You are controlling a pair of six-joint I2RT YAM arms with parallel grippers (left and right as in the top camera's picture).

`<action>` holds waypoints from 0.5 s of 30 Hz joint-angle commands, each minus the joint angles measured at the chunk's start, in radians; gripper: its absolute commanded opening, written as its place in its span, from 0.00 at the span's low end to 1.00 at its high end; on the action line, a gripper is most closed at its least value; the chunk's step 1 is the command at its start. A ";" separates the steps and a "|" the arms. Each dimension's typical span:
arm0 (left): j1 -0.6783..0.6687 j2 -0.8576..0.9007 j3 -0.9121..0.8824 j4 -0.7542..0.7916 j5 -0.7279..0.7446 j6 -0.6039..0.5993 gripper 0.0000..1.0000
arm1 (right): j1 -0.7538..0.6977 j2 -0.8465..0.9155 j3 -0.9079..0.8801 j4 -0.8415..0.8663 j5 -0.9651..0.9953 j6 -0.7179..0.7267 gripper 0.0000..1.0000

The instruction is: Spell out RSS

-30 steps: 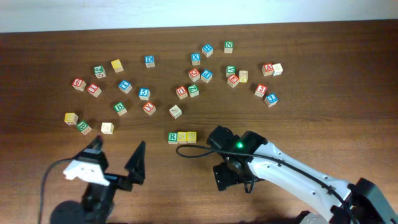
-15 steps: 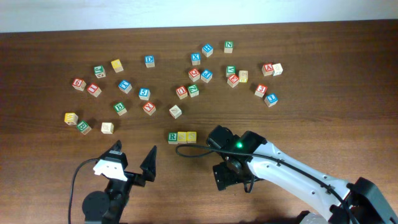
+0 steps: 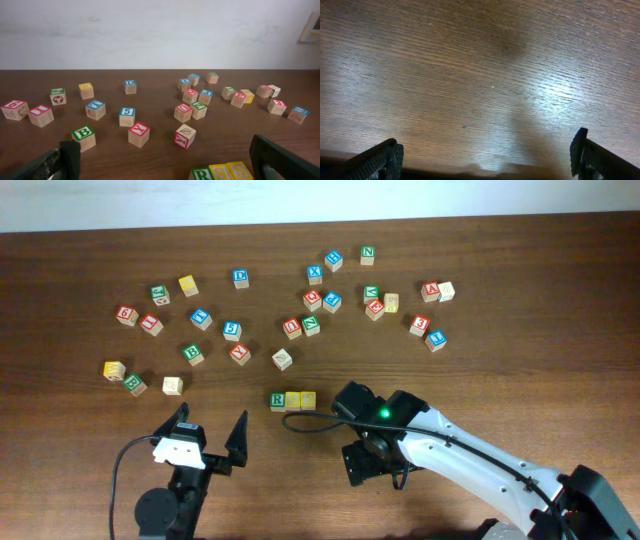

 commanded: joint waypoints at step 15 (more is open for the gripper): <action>0.004 -0.008 -0.008 0.002 -0.011 0.020 0.99 | 0.005 -0.237 -0.003 0.015 0.021 0.007 0.98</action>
